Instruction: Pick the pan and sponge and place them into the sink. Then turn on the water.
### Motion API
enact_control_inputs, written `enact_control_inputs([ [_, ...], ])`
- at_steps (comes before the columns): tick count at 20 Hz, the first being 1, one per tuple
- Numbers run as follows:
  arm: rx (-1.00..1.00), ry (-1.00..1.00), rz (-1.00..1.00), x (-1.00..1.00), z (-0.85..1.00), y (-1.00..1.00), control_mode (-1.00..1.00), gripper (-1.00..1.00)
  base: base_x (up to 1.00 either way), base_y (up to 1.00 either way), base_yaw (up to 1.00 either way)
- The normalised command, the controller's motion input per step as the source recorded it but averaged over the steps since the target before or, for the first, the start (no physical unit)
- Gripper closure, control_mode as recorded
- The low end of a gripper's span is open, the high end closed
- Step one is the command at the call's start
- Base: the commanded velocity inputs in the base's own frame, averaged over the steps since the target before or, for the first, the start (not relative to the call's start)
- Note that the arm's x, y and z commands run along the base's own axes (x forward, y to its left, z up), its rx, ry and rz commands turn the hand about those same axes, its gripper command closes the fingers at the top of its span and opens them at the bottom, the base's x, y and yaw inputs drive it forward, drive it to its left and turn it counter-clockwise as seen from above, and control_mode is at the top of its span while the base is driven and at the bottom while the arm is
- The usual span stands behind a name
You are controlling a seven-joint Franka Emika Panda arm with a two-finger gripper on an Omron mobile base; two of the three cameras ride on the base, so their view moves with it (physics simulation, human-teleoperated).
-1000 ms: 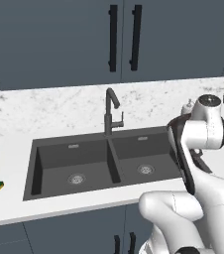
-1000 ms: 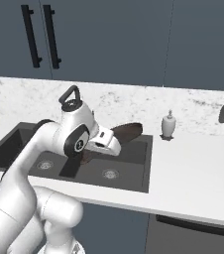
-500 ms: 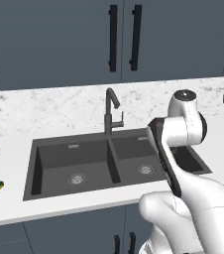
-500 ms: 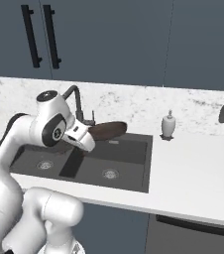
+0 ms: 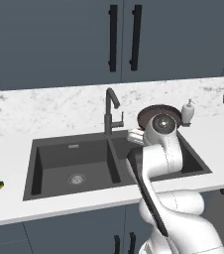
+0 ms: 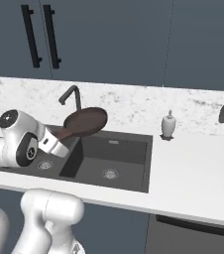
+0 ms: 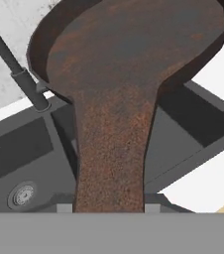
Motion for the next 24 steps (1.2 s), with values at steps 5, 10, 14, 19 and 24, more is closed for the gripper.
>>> enact_control_inputs([
  [5,0.17,-0.02,-0.08,0.00,0.01,0.57,-1.00,1.00,0.00,0.00,0.00],
  [10,0.19,-0.03,-0.09,0.00,0.04,0.69,-1.00,1.00,0.00,0.00,0.00],
  [14,0.14,0.01,-0.07,0.00,0.00,0.66,-1.00,1.00,0.00,0.00,0.00],
  [19,0.05,0.01,-0.05,0.01,0.00,0.68,-1.00,1.00,0.00,0.00,0.00],
  [24,0.09,0.20,-0.08,0.14,0.00,0.71,-1.00,1.00,0.00,0.00,0.00],
])
